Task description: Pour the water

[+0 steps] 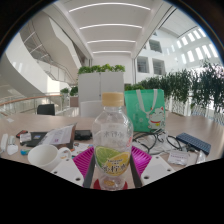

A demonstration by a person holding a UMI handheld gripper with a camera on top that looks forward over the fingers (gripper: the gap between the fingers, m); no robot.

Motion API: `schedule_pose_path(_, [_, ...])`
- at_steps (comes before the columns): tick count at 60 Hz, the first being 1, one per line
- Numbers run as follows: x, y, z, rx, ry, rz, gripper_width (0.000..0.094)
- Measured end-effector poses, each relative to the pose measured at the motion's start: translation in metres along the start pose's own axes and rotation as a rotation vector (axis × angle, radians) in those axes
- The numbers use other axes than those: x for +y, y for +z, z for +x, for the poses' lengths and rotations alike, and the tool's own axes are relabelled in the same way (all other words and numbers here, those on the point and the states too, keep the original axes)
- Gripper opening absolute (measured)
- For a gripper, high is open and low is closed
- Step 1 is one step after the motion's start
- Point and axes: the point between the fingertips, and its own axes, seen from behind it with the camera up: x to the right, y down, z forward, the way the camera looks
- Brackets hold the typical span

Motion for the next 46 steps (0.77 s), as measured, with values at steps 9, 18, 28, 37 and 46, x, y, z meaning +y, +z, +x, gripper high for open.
schedule_pose_path(9, [0.001, -0.054, -0.019, 0.012, 0.057, -0.126, 0.0830])
schedule_pose_path(18, [-0.012, -0.143, -0.028, 0.017, 0.043, -0.167, 0.0836])
schedule_pose_path(28, [-0.046, -0.246, -0.059, 0.050, 0.029, -0.198, 0.0837])
schedule_pose_path(37, [-0.069, -0.314, -0.076, 0.087, 0.023, -0.199, 0.0835])
schedule_pose_path(46, [-0.097, -0.377, -0.099, 0.129, 0.048, -0.167, 0.0835])
